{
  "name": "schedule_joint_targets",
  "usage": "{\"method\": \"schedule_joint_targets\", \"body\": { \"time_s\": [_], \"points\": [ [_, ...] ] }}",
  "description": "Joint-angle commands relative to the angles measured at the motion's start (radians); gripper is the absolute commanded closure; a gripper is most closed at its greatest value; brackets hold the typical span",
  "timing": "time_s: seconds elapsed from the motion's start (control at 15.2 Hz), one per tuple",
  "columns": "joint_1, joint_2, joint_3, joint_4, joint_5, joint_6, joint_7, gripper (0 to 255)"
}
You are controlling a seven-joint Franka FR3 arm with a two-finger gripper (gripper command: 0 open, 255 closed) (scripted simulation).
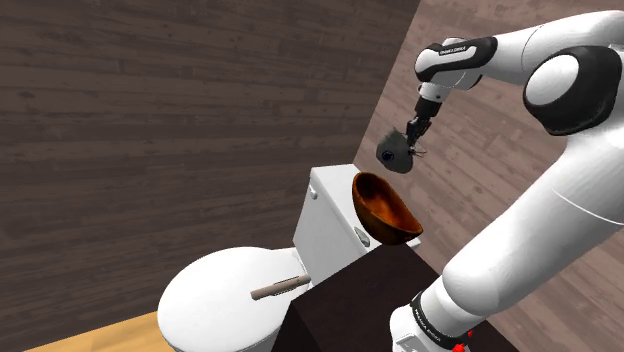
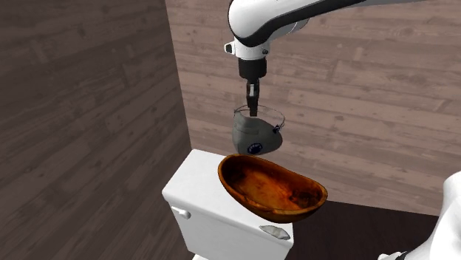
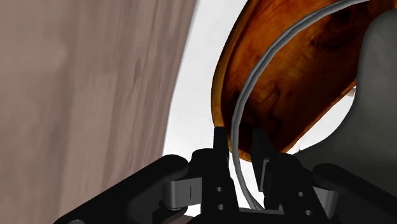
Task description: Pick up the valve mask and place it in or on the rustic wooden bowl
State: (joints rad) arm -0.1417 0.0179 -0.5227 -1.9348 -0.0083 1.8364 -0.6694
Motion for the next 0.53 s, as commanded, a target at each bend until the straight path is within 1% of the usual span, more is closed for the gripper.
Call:
{"method": "schedule_joint_targets", "body": {
  "time_s": [0.0,0.13,0.2,0.46],
  "points": [
    [0.0,-0.089,-0.002,-0.085,-0.046,0.009,0.022,255],
    [-0.008,-0.175,0.001,-0.164,-0.09,0.012,0.039,255],
    [-0.01,-0.183,0.002,-0.171,-0.094,0.012,0.04,255],
    [-0.012,-0.167,-0.002,-0.211,-0.089,0.066,0.036,255]
  ]
}}
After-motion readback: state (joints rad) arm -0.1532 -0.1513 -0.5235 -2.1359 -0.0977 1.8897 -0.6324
